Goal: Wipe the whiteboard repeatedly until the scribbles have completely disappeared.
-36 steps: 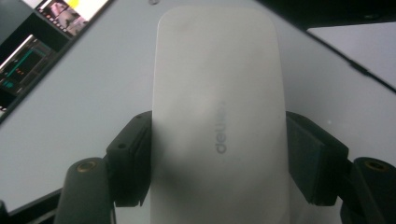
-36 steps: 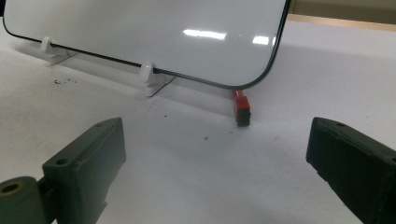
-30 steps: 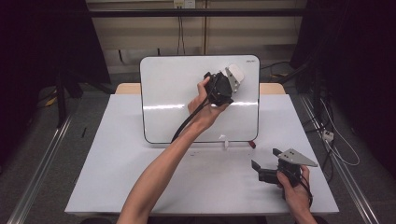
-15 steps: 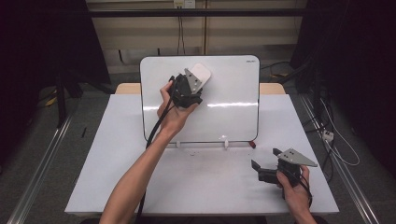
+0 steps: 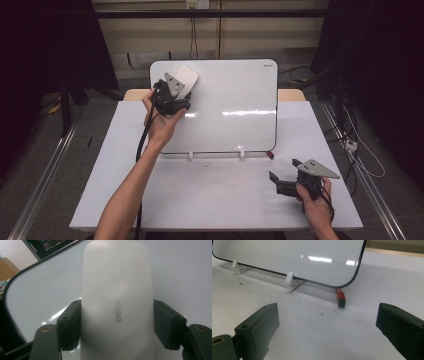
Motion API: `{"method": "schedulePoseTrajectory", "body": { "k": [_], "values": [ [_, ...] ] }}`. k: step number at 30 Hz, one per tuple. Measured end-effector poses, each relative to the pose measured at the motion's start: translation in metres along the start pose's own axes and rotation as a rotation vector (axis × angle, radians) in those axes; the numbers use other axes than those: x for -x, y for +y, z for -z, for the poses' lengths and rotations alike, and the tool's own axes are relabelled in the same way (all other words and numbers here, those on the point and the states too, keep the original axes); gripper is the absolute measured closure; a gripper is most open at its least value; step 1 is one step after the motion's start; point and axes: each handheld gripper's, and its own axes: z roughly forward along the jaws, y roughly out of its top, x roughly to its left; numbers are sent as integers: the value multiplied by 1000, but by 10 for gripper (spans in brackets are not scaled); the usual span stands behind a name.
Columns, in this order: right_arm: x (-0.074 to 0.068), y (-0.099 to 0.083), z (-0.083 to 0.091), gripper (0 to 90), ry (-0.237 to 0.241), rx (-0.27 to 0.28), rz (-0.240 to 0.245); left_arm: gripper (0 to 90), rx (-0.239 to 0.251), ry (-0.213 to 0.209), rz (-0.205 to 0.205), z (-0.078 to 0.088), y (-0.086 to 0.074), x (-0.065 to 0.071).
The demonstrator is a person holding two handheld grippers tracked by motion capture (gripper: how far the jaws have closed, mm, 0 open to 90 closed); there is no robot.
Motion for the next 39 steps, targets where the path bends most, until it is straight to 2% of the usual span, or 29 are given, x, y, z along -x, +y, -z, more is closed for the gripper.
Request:
{"method": "schedulePoseTrajectory", "body": {
  "k": [3, 6, 10, 12, 13, 15, 24, 27, 29, 32, 39],
  "values": [
    [0, 0, 0, 47, -2, -1, -2, 310, 5, 5, 8, 2, -4, -5],
    [-1, 1, 0, 47, 0, -1, -3, 310, 10, 21, 18, 4, -9, -5],
    [0, 0, -1, 47, -3, 0, -3, 310, 9, 12, 29, 5, -12, -5],
    [0, 0, -1, 47, -2, 0, -3, 310, -11, 15, 4, 6, -11, -3],
    [0, 1, -1, 47, -2, -2, -4, 310, -12, 13, 11, 5, -11, -1],
    [-1, 1, -1, 47, 1, -1, 0, 310, -28, 2, -17, 5, -12, 3],
    [-3, 2, -3, 47, 2, -2, 3, 309, -47, -54, -67, 9, -20, 22],
    [-3, 2, -3, 47, 2, -4, 4, 309, -35, -86, -36, 10, -21, 18],
    [-3, 2, -3, 47, 2, -4, 5, 309, -33, -101, -37, 10, -21, 15],
    [-3, 2, -3, 48, 1, -3, 6, 310, -23, -120, -13, 12, -22, 12],
    [-5, 4, -5, 47, 7, -2, 9, 311, -14, -116, 3, 15, -26, 9]
  ]
}}
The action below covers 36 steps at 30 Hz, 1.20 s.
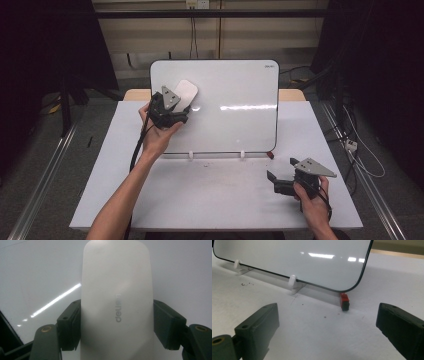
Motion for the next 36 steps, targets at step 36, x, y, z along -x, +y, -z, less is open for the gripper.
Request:
{"method": "schedulePoseTrajectory", "body": {
  "k": [36],
  "values": [
    [-2, 1, -4, 48, -5, -9, 1, 310, 94, 31, 70, 60, -14, -22]
  ]
}}
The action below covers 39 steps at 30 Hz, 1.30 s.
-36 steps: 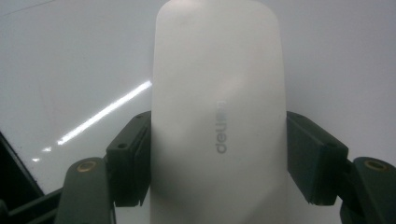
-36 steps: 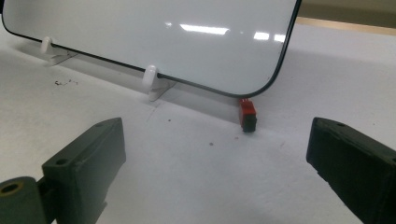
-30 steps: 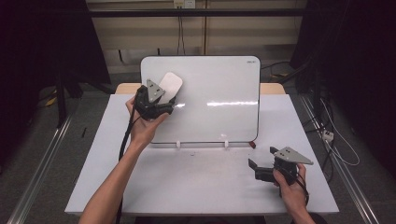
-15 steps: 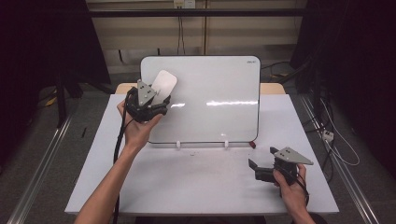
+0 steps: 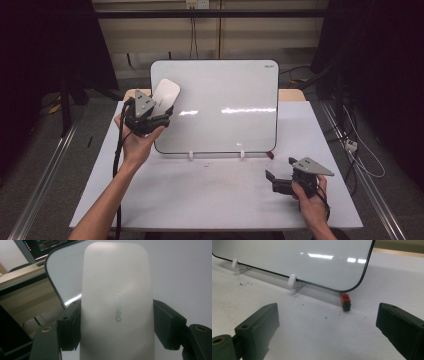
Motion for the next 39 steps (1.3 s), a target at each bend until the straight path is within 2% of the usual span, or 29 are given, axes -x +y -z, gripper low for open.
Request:
{"method": "schedulePoseTrajectory", "body": {
  "k": [4, 12, 15, 19, 26, 28, 31, 33, 39],
  "values": [
    [-1, 0, -1, 48, 5, 0, 6, 310, -1, 1, 20, 8, -6, -2],
    [5, -2, 4, 47, 3, 8, -2, 310, 12, -4, 16, 18, -10, 2],
    [5, -2, 3, 48, 5, 8, -4, 310, -2, 3, 21, 21, -12, 5],
    [2, -1, 2, 48, 9, 5, 3, 310, -11, 22, -4, 25, -15, 11],
    [0, -1, 4, 47, 7, 6, 7, 310, -25, 9, -47, 30, -29, 22],
    [0, -1, 3, 47, 4, 3, 5, 310, -34, 8, -62, 29, -34, 25],
    [-1, 0, 2, 48, 5, 4, 7, 310, -33, 0, -64, 28, -38, 29],
    [-1, 0, 1, 48, 6, 3, 9, 310, -55, -10, -90, 27, -39, 31],
    [-1, 0, 2, 48, 9, 4, 4, 310, -76, -18, -129, 20, -48, 43]
  ]
}}
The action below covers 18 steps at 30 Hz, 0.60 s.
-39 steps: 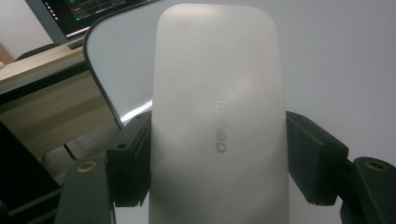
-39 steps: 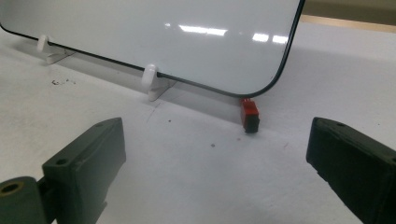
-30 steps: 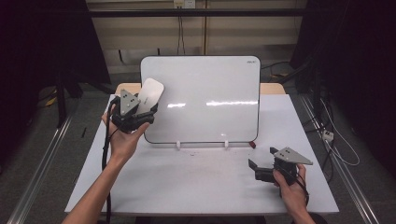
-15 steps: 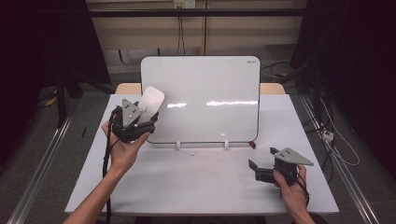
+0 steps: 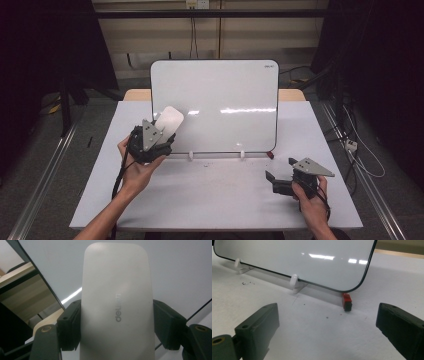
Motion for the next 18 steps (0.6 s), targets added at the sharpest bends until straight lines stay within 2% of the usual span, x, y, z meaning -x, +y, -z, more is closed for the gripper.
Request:
{"method": "schedulePoseTrajectory", "body": {
  "k": [8, 14, 18],
  "values": [
    [0, 0, 1, 48, 0, 1, 1, 311, -14, -10, -38, -13, -6, 8],
    [0, 0, 1, 48, -1, 0, 1, 311, -45, -9, -62, -24, -13, 13],
    [0, 0, 1, 48, 1, -1, 1, 310, -54, -10, -96, -32, -13, 19]
  ]
}}
